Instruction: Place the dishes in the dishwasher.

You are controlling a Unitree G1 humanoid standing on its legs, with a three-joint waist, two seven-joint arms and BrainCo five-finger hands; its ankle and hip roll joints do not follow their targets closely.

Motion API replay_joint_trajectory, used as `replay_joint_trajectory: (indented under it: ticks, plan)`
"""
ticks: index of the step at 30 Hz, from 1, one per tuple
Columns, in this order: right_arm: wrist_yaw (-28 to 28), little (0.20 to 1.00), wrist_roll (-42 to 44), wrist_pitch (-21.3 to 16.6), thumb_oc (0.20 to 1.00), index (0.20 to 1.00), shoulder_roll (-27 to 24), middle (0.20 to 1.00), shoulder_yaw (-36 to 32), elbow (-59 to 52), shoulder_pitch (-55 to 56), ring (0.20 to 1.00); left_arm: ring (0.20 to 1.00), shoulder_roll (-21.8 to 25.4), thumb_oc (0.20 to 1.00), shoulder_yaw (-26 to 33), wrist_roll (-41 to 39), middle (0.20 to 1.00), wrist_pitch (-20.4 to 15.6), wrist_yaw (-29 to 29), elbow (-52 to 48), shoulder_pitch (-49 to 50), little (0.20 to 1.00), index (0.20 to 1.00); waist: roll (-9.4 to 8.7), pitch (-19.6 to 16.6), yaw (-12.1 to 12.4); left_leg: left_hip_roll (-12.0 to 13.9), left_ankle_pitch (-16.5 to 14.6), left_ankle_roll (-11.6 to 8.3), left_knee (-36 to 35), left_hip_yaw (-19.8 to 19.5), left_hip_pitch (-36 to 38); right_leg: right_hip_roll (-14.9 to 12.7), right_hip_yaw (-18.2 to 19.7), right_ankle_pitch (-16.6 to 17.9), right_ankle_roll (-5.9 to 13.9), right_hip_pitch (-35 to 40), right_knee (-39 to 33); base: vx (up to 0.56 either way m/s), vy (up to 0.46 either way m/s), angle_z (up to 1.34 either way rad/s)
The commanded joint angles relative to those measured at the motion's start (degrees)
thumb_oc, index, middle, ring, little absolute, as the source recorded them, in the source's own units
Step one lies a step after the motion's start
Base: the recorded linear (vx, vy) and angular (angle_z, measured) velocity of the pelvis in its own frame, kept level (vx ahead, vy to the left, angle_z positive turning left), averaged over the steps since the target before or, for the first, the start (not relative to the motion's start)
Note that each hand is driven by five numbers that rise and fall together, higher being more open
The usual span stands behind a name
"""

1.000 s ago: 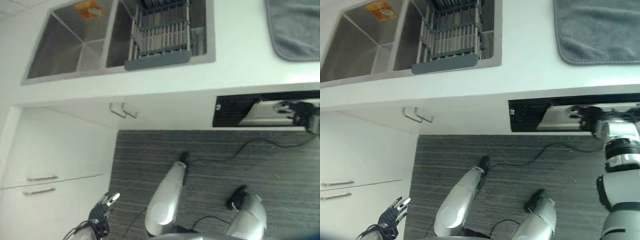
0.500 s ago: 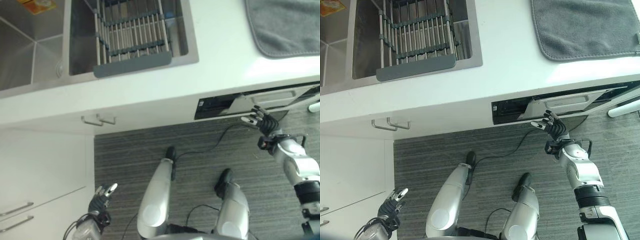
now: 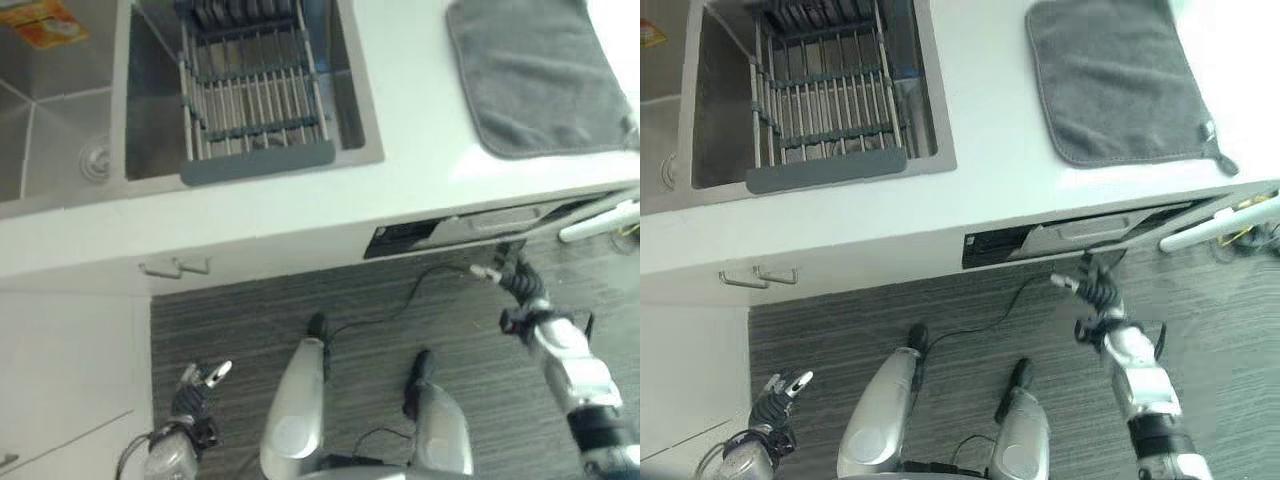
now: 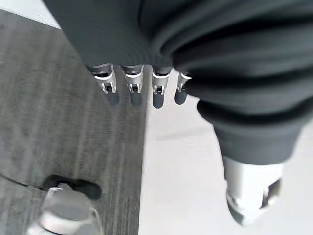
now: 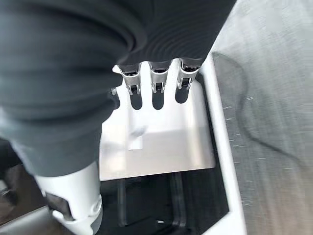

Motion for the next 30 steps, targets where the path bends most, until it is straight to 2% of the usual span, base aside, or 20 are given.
replay_joint_trajectory:
  ticks: [1,3,6,7,8,10,12,14,15,16,17,18,19,21,23,25,28,30]
  plan:
    - [1.5,1.000,0.2,-6.6,1.000,1.000,-3.6,1.000,0.5,2.6,-0.2,1.000,1.000,2.1,1.000,-0.6,0.3,1.000,2.2,-3.6,-0.6,-1.6,1.000,1.000,2.86,-4.7,-1.1,-1.4,3.5,3.10,-8.8,4.6,4.2,6.0,0.1,0.3,-3.08,-0.3,3.8,-0.03,-0.226,1.00]
    - [2.5,1.000,-0.6,-6.4,1.000,1.000,-3.6,1.000,1.3,5.3,-0.3,1.000,1.000,1.6,1.000,-0.3,-0.9,1.000,3.4,-6.0,1.2,-3.2,1.000,1.000,2.97,-5.9,-1.1,-0.3,5.4,1.99,-11.3,5.0,5.0,7.4,-1.3,-0.4,-3.85,1.8,2.7,-0.02,-0.230,0.60]
    - [5.6,1.000,-1.8,-5.2,1.000,1.000,-3.6,1.000,2.4,9.6,-0.6,1.000,1.000,-0.2,1.000,0.6,-4.6,1.000,0.9,-6.6,3.4,-4.6,1.000,1.000,3.14,-7.5,-1.0,2.0,8.9,-0.39,-14.8,6.4,5.8,10.4,-2.9,-1.5,-5.40,5.8,0.1,0.01,-0.207,0.07]
    - [6.3,1.000,-2.9,-4.3,1.000,1.000,-3.1,1.000,3.2,11.2,0.1,1.000,1.000,-0.9,1.000,0.9,-4.7,1.000,2.4,-8.3,4.4,-4.9,1.000,1.000,3.23,-8.2,-1.2,2.5,10.2,-0.79,-16.1,8.3,6.1,11.3,-3.5,-1.5,-5.67,7.5,-1.0,-0.03,-0.273,0.47]
    - [6.2,1.000,-4.7,-3.2,1.000,1.000,-1.6,1.000,4.4,13.8,2.5,1.000,1.000,-2.8,1.000,1.2,-5.3,1.000,5.1,-11.8,7.9,-5.9,1.000,1.000,3.15,-9.4,-2.7,3.6,10.5,-1.12,-14.1,15.9,5.9,11.1,-6.3,-1.2,-5.78,10.0,-2.7,-0.09,-0.207,0.62]
    - [7.1,1.000,-5.1,-3.4,1.000,1.000,-0.5,1.000,5.1,18.0,3.2,1.000,1.000,-4.4,1.000,1.4,-5.6,1.000,6.0,-13.9,11.4,-6.9,1.000,1.000,1.87,-10.3,-4.4,4.0,6.7,0.21,-9.6,20.1,8.1,8.9,-8.6,-0.1,-5.68,10.6,-3.9,-0.17,-0.028,1.53]
    - [9.3,1.000,-5.1,-4.2,1.000,1.000,0.2,1.000,5.2,23.0,3.6,1.000,1.000,-6.1,1.000,1.8,-6.2,1.000,8.0,-14.7,15.3,-8.2,1.000,1.000,0.39,-11.6,-5.9,4.1,3.4,0.54,-1.8,21.0,10.8,5.9,-10.0,2.7,-5.20,11.3,-6.5,-0.16,0.148,1.06]
    - [10.2,1.000,-5.4,-5.5,1.000,1.000,1.0,1.000,5.4,27.1,3.2,1.000,1.000,-6.9,1.000,1.6,-4.2,1.000,8.6,-15.7,18.7,-9.9,1.000,1.000,0.55,-13.5,-7.3,2.8,-0.2,1.04,-4.9,23.3,17.2,4.3,-12.2,4.7,-3.64,11.6,-8.2,-0.05,0.287,0.38]
    - [10.5,1.000,-5.4,-6.1,1.000,1.000,1.3,1.000,5.5,28.1,3.2,1.000,1.000,-7.1,1.000,1.3,-4.3,1.000,9.2,-16.6,19.6,-10.5,1.000,1.000,1.02,-14.0,-7.8,1.9,-0.4,0.97,-8.2,24.3,19.3,3.9,-13.3,5.4,-2.86,11.8,-8.9,0.02,0.363,0.71]
    - [12.5,1.000,-5.4,-6.9,1.000,1.000,1.9,1.000,5.8,30.9,2.9,1.000,1.000,-7.3,1.000,0.7,-4.1,1.000,9.0,-18.0,21.8,-11.4,1.000,1.000,1.96,-15.0,-8.1,0.3,0.4,0.97,-14.1,23.4,21.9,4.0,-13.4,6.1,-1.86,11.9,-9.4,0.04,0.353,0.64]
    - [13.4,1.000,-5.2,-7.5,1.000,1.000,2.5,1.000,6.0,32.8,2.7,1.000,1.000,-7.5,1.000,0.2,-4.3,1.000,8.8,-19.0,23.4,-11.8,1.000,1.000,2.24,-15.6,-8.0,-0.3,0.8,1.07,-16.3,22.5,22.8,3.7,-13.3,6.7,-1.16,11.7,-9.4,0.03,0.327,0.53]
    - [13.7,1.000,-4.7,-7.8,1.000,1.000,2.9,1.000,6.0,34.1,2.5,1.000,1.000,-7.6,1.000,-0.2,-4.2,1.000,8.4,-19.3,24.6,-12.1,1.000,1.000,2.31,-16.1,-8.0,-0.7,1.1,1.23,-17.2,22.1,22.9,3.5,-13.2,7.2,-0.74,11.3,-9.4,0.02,0.268,0.43]
    - [14.6,1.000,-2.6,-8.1,1.000,1.000,3.6,1.000,6.1,37.0,2.0,1.000,1.000,-7.6,1.000,-1.2,0.4,1.000,7.6,-18.9,27.1,-13.0,1.000,1.000,2.29,-16.7,-8.0,-1.3,1.1,1.56,-18.5,21.8,23.6,3.3,-12.9,7.4,-0.24,11.0,-9.2,0.03,0.304,0.26]
    - [16.3,1.000,1.4,-9.6,1.000,1.000,5.5,1.000,5.2,45.7,0.8,1.000,1.000,-8.5,1.000,-3.3,0.4,1.000,5.0,-21.2,34.0,-14.7,1.000,1.000,2.39,-17.7,-8.0,-1.8,0.3,2.52,-18.9,21.5,24.8,3.3,-12.1,5.9,-0.01,10.4,-6.0,0.07,0.370,0.03]
    - [17.3,1.000,3.1,-9.5,1.000,1.000,6.9,1.000,3.6,51.5,0.6,1.000,1.000,-8.9,1.000,-4.1,1.7,1.000,3.3,-22.0,38.4,-15.4,1.000,1.000,2.34,-18.8,-8.9,-2.2,0.1,3.57,-19.1,19.4,25.1,3.5,-7.7,6.7,0.66,9.4,-4.4,0.08,0.187,0.00]
    - [17.4,1.000,3.4,-9.3,1.000,1.000,7.5,1.000,2.7,54.4,0.6,1.000,1.000,-9.1,1.000,-4.8,3.3,1.000,3.6,-22.2,40.1,-16.6,1.000,1.000,2.15,-19.5,-9.6,-2.8,0.3,3.96,-20.4,18.3,25.8,3.7,-5.2,7.7,1.14,9.6,-5.6,0.05,0.019,0.20]
    - [16.9,1.000,2.5,-8.2,1.000,1.000,8.2,1.000,2.5,57.1,0.0,1.000,1.000,-9.7,1.000,-4.3,3.0,1.000,4.6,-21.7,41.7,-17.6,1.000,1.000,2.17,-20.8,-9.3,-3.4,1.0,3.91,-22.6,18.2,26.5,3.5,-5.9,8.7,1.20,11.3,-10.1,0.03,-0.038,0.32]
    - [16.6,1.000,2.4,-6.5,1.000,1.000,8.5,1.000,2.3,58.6,-0.4,1.000,1.000,-10.2,1.000,-3.2,2.0,1.000,5.0,-21.4,42.7,-17.5,1.000,1.000,2.06,-22.2,-9.1,-3.5,0.9,3.81,-22.8,16.9,26.8,3.7,-4.4,9.9,1.27,12.5,-13.3,0.04,-0.099,0.03]
